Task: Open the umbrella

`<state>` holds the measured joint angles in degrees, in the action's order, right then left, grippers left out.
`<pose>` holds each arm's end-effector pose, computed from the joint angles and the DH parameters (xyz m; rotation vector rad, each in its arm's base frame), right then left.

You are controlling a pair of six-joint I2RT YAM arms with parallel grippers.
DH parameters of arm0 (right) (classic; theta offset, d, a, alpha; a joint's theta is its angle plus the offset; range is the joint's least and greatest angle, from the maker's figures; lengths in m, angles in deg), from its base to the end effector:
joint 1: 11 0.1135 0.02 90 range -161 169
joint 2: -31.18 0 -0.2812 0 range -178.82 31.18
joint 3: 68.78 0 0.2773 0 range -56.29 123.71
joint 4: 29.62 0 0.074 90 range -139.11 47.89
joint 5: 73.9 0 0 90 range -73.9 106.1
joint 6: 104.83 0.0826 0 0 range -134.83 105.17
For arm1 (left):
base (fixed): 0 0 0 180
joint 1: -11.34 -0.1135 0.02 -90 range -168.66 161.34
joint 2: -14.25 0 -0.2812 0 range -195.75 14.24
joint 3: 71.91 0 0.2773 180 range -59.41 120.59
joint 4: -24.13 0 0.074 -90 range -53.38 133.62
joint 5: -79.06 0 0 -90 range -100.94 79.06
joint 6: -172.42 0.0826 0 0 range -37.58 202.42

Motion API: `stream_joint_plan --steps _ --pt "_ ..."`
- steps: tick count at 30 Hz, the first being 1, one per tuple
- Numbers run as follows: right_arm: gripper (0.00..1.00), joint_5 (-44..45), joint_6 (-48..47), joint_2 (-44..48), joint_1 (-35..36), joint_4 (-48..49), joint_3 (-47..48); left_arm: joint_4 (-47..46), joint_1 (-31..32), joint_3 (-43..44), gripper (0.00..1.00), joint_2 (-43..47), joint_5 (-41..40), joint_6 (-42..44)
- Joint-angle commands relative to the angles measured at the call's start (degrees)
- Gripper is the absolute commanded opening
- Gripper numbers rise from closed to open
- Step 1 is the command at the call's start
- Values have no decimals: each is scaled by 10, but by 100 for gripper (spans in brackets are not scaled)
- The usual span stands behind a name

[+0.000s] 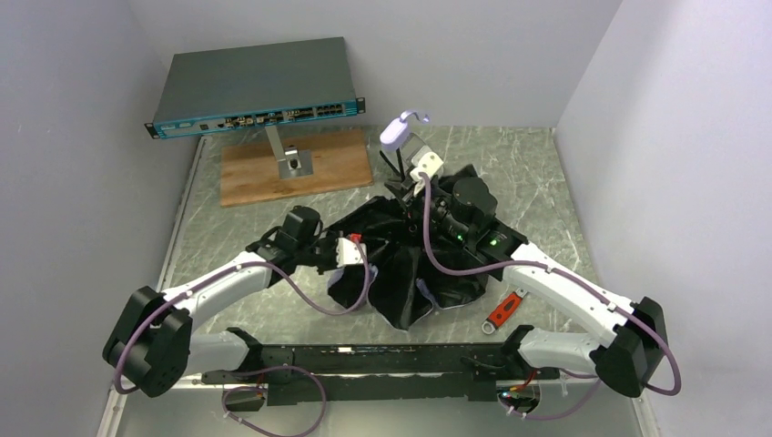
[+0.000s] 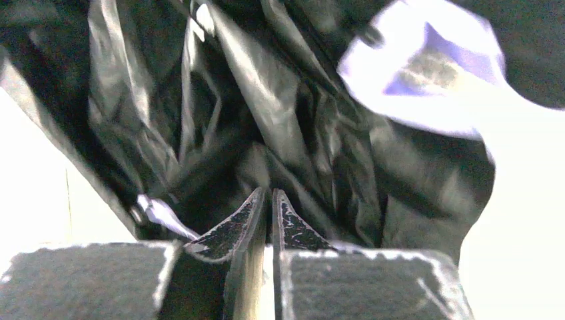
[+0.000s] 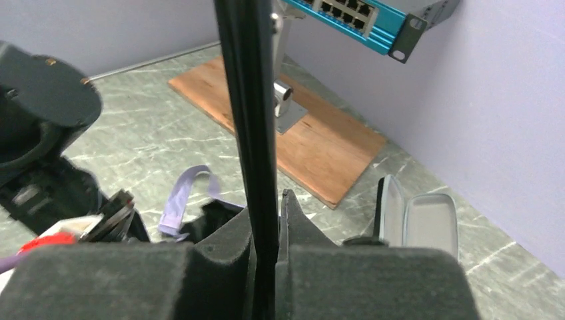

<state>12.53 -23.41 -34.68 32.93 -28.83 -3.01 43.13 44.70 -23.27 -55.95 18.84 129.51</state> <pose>0.2404 0.2387 0.3716 -0.7449 1.3973 0.5334 0.2224 -0.1956 0.1814 1.6198 1.4998 -0.4579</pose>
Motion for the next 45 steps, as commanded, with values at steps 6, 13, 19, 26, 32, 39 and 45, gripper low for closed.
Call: stream_joint_plan --steps 6,13,19,26,32,39,45 --pt "0 -90 -10 52 -23 0 25 79 -127 66 41 45 93 -31" --pt "0 -82 59 23 -23 29 65 -26 -69 134 56 84 117 -168" --pt "0 -90 112 13 -23 49 97 -50 24 193 55 39 46 -194" --pt "0 -73 159 19 -23 46 124 -25 55 166 51 -3 -49 -162" --pt "0 -77 176 40 -25 24 145 -7 29 78 44 32 -136 -94" --pt "0 -90 156 73 -49 -13 125 48 -105 28 43 67 -141 -49" --pt "0 -132 149 80 -76 -19 117 91 -172 24 46 60 -92 -41"
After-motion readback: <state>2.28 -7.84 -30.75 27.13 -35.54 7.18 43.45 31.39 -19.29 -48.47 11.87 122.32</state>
